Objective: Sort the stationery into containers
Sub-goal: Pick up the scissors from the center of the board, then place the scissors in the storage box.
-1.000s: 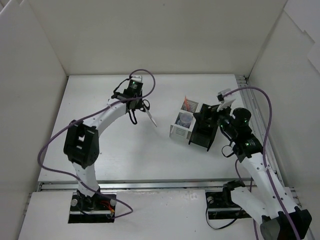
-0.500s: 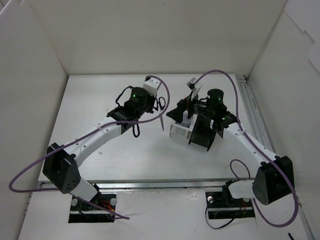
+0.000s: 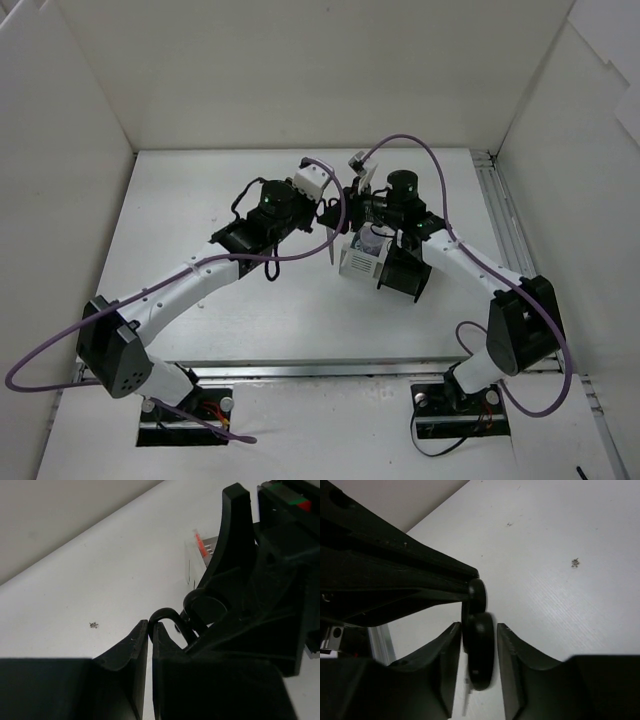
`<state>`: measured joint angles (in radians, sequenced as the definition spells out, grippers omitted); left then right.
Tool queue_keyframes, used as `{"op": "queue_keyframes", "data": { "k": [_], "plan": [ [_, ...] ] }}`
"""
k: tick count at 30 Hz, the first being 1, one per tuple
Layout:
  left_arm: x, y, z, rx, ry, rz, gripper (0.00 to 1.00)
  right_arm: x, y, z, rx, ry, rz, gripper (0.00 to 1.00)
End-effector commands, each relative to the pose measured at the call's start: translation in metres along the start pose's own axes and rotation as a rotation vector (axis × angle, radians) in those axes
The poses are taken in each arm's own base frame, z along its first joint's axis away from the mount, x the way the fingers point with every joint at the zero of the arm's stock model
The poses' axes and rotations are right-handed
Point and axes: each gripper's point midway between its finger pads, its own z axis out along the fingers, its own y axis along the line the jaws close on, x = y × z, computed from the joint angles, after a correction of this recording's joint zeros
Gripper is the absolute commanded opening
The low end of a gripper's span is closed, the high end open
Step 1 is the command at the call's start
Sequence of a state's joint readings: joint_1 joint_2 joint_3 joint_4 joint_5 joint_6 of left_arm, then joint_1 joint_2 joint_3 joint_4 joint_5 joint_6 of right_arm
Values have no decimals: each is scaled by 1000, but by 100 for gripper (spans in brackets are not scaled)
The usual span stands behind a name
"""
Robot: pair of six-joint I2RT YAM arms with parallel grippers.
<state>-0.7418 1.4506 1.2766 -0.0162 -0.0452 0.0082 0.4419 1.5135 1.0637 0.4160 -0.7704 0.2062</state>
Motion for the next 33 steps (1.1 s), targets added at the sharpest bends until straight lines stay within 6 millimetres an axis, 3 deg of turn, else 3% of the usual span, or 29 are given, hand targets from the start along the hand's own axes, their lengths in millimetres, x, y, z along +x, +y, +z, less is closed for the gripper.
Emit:
{"op": "queue_keyframes", "data": {
  "k": [1, 3, 4, 5, 7, 8, 9, 10, 12, 13, 17, 18, 21, 25, 28, 31, 33],
  "plan": [
    [-47, -7, -15, 35, -154, 31, 0, -50, 18, 4, -42, -132, -103, 28],
    [-46, -8, -15, 38, -151, 36, 0, -53, 23, 5, -56, -142, -113, 21],
    [-47, -8, -15, 37, -153, 40, 0, -53, 24, 5, -64, -139, -117, 7],
    [-48, -12, -16, 46, -154, 42, 0, -55, 25, 4, -63, -146, -120, 0],
    [-47, -12, -15, 47, -145, 43, 19, -55, 29, 4, -69, -148, -133, 0],
    [-47, -12, -16, 48, -142, 39, 35, -58, 28, 1, -52, -161, -140, 0],
    [-49, -12, -18, 49, -145, 36, 64, -58, 28, -1, -39, -167, -144, 0],
    [-51, -11, -20, 48, -151, 29, 72, -59, 25, -3, -20, -175, -161, 0],
    [-55, -10, -27, 47, -161, 20, 99, -64, 20, -13, 47, -205, -180, 0],
    [-57, -10, -32, 47, -169, 13, 100, -60, 17, -16, 73, -206, -199, 0],
    [-67, -2, -55, 36, -207, -8, 99, -79, 9, -48, 189, -286, -240, 0],
    [-70, -8, -66, 76, -224, -40, 99, -83, 1, -59, 223, -304, -238, 0],
    [-67, 11, -87, 27, -239, -118, 99, -90, -3, -88, 306, -354, -278, 0],
    [-38, 51, -109, -141, -183, -250, 99, -80, -15, -132, 488, -380, -334, 0],
    [6, 73, -110, -246, -91, -346, 100, -67, -37, -163, 653, -372, -356, 0],
    [43, 75, -107, -257, -1, -422, 99, -50, -57, -178, 756, -367, -387, 0],
    [58, 81, -104, -251, 19, -463, 100, -42, -65, -179, 768, -369, -437, 0]
  ]
}}
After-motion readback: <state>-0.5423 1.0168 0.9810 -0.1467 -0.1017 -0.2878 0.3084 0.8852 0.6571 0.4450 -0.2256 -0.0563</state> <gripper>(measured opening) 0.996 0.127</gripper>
